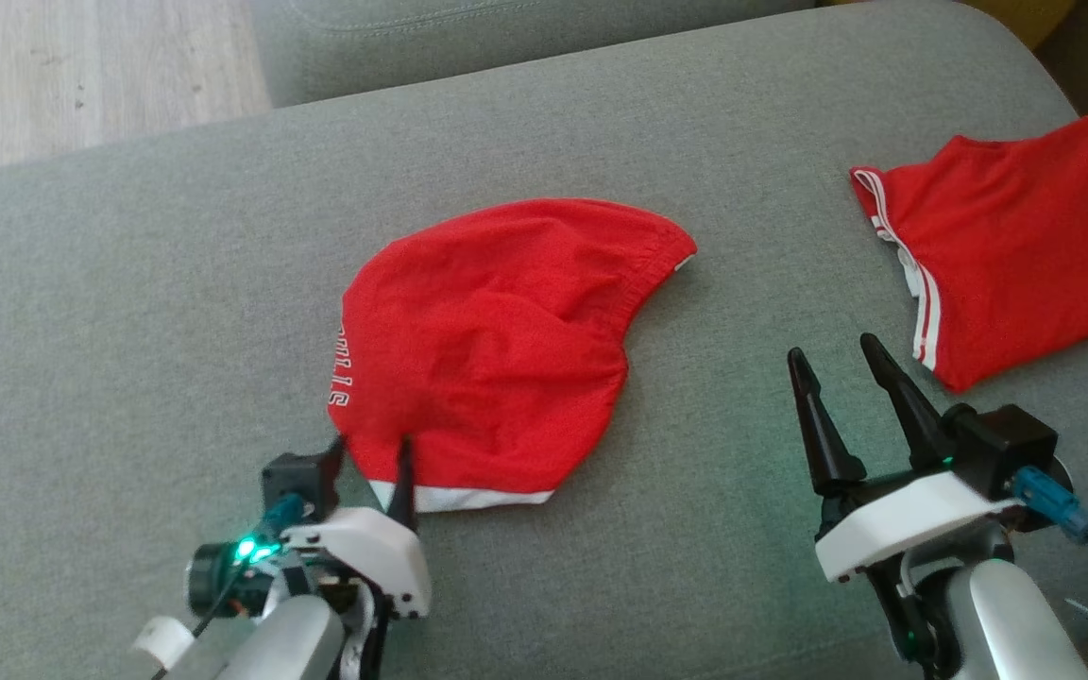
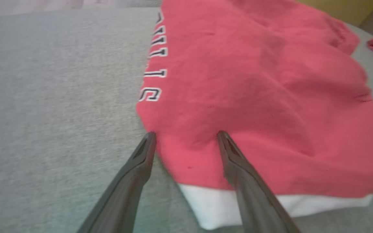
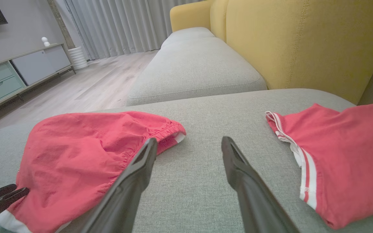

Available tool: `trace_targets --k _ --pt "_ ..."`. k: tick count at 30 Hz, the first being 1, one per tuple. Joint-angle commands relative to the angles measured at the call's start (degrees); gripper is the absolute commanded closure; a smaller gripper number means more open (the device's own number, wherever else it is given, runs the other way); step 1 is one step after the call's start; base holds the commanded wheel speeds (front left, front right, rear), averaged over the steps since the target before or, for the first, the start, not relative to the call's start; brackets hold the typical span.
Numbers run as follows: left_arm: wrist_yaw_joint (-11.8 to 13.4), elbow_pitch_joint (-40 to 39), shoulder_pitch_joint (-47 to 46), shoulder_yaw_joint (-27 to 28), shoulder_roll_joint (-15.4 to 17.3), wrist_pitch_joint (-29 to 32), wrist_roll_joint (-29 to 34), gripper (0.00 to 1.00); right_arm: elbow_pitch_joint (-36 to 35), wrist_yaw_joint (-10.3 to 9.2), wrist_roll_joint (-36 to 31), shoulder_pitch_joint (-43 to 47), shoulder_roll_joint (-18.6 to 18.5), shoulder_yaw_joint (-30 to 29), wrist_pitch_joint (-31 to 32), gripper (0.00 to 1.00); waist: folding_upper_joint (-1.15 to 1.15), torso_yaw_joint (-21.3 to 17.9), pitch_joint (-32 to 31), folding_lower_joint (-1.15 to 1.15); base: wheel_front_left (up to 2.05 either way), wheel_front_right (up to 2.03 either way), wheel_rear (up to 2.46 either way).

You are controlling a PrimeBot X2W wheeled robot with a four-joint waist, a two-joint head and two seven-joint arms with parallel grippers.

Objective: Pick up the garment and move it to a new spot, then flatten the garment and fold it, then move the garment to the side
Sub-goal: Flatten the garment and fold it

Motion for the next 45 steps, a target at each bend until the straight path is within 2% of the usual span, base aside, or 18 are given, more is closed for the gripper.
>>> trace_targets --k 1,3,5,9,10,11,12,13,22,28,29,32,36,42,43,44,45 --pt "1.0 -1.0 -2.8 2.6 0.4 -0.1 0.2 0.0 -1.6 0.39 0.2 -2.7 0.3 1.2 -0.6 0.0 0.0 -0.1 0.1 -0.01 0.0 0.0 0.0" --pt "2.6 -0.5 -2.6 3.4 0.4 0.1 0.1 0.0 -1.5 0.39 0.2 -2.8 0.3 1.1 -0.7 0.0 0.0 -0.1 0.2 -0.01 0.0 0.0 0.0" --pt "2.9 -0.2 -2.1 3.9 0.1 0.9 -0.9 0.0 -1.4 0.39 0.2 -2.8 0.4 1.0 -0.8 0.0 0.0 0.0 0.2 -0.01 0.0 0.0 0.0" --pt "-0.4 0.4 -1.2 3.4 -1.0 4.6 -4.4 0.0 -1.3 0.39 0.2 -3.2 0.5 1.4 -0.8 0.0 0.0 0.1 0.3 -0.01 0.0 0.0 0.0" --pt "-2.5 0.7 -1.1 3.2 -1.7 5.8 -6.4 0.0 -1.3 0.39 0.2 -3.4 0.5 1.5 -0.8 0.0 0.0 0.1 0.3 -0.01 0.0 0.0 0.0" --pt "-3.7 0.9 -1.1 3.1 -2.1 6.3 -7.4 0.0 -1.2 0.39 0.2 -3.5 0.5 1.6 -0.8 0.0 0.0 0.1 0.3 -0.01 0.0 0.0 0.0" --pt "-5.5 1.0 -1.2 3.2 -2.8 6.7 -9.1 0.66 -1.2 0.39 0.3 -3.6 0.5 1.6 -0.8 0.0 0.0 0.1 0.3 -0.01 0.0 0.0 0.0" --pt "-5.7 0.9 -1.4 3.6 -3.0 5.9 -9.5 1.0 -1.2 0.39 0.3 -3.6 0.4 1.6 -0.8 0.0 0.0 0.1 0.2 -0.01 0.0 0.0 0.0" --pt "-5.3 -2.4 -8.3 7.3 -0.7 -7.3 -5.3 1.0 -1.0 0.39 0.4 -3.0 0.3 0.7 -0.9 0.0 0.0 1.6 -1.0 -0.01 0.0 0.0 0.0" --pt "-5.9 -3.9 -17.0 7.5 1.5 -11.3 -1.2 1.0 -1.3 0.39 0.4 -3.0 0.4 0.9 -0.7 0.0 0.0 2.4 -1.6 -0.01 0.0 0.0 0.0" --pt "-6.5 -4.7 -20.6 6.8 2.2 -12.7 0.8 1.0 -1.3 0.39 0.4 -3.0 0.4 1.0 -0.6 0.0 0.0 2.6 -1.7 -0.01 0.0 0.0 0.0" --pt "-7.4 -5.8 -23.5 5.7 2.6 -14.0 2.8 1.0 -1.4 0.39 0.4 -2.9 0.4 1.0 -0.5 0.0 0.0 2.8 -1.8 -0.01 0.0 0.0 0.0" --pt "-9.4 -6.1 -24.9 2.3 1.4 -14.9 4.9 1.0 -1.5 0.39 0.4 -2.8 0.4 1.1 -0.5 0.0 0.0 2.9 -1.7 -0.01 0.0 0.0 0.0" --pt "-13.1 0.8 -18.0 -4.7 -3.1 -10.8 2.7 1.0 -1.6 0.39 0.7 -2.9 0.4 1.2 -0.5 0.0 0.0 2.8 -1.2 -0.01 0.0 0.0 0.0" --pt "-13.9 2.2 -16.6 -5.8 -3.8 -9.8 1.9 0.69 -1.6 0.39 0.6 -3.0 0.4 1.2 -0.5 0.0 0.0 2.7 -1.2 -0.01 0.0 0.0 0.0" --pt "-14.8 3.3 -15.6 -6.7 -4.3 -9.1 1.0 0.0 -1.7 0.39 0.5 -3.0 0.3 1.1 -0.5 0.0 0.0 2.7 -1.1 -0.01 0.0 0.0 0.0" --pt "-15.4 4.1 -14.7 -7.2 -4.7 -8.9 0.1 0.0 -1.7 0.39 0.5 -3.1 0.3 1.0 -0.5 0.0 0.0 2.8 -1.1 -0.01 0.0 0.0 0.0"
